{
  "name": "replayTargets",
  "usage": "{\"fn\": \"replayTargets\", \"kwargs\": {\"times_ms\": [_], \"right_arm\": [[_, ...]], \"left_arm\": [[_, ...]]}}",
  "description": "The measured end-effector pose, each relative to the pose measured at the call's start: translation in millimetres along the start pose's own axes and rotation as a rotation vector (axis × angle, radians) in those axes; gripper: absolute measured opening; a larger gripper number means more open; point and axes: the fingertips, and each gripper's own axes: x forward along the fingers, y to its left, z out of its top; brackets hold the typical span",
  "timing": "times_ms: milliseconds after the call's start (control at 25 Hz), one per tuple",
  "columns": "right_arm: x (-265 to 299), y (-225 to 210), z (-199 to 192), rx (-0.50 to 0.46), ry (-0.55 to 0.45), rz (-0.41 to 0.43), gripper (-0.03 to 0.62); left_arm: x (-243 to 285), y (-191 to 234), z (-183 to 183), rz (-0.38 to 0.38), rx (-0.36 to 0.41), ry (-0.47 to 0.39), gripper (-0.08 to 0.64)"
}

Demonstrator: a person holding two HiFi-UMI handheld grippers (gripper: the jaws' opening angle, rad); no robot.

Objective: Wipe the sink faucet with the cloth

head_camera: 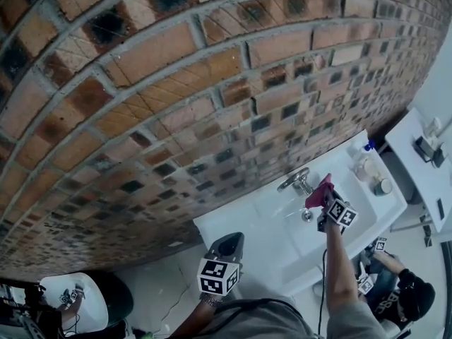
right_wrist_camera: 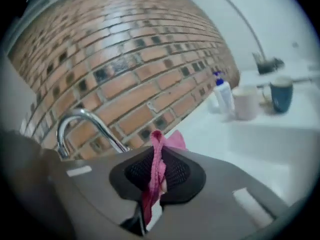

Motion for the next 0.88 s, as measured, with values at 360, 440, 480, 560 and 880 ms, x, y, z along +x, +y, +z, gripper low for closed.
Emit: {"fn": "replayTargets", "kwargs": {"times_ms": [360, 440, 480, 560, 880], "right_arm": [[7, 65, -60, 0.074, 0.116, 0.175, 0.028], [0, 72, -28, 0.053, 0.037, 0.207, 0.029], [-1, 71, -11, 0.067, -0.008, 0.210, 0.028], [6, 66, 10, 0.095, -0.046, 0.198, 0.029], [44, 68, 10, 0.140, -0.043, 0.144, 0.029]], "left_arm": [[3, -5, -1, -0.009, 0.003, 0.011, 0.020], [5, -8, -1, -0.018, 0.006, 0.011, 0.020], [6, -10, 0, -0.022, 0.008, 0.011, 0.020], [7, -12, -1, -0.027, 0.012, 0.013, 0.020], [1, -9, -1, -0.019, 0.016, 0.011, 0.020]]}}
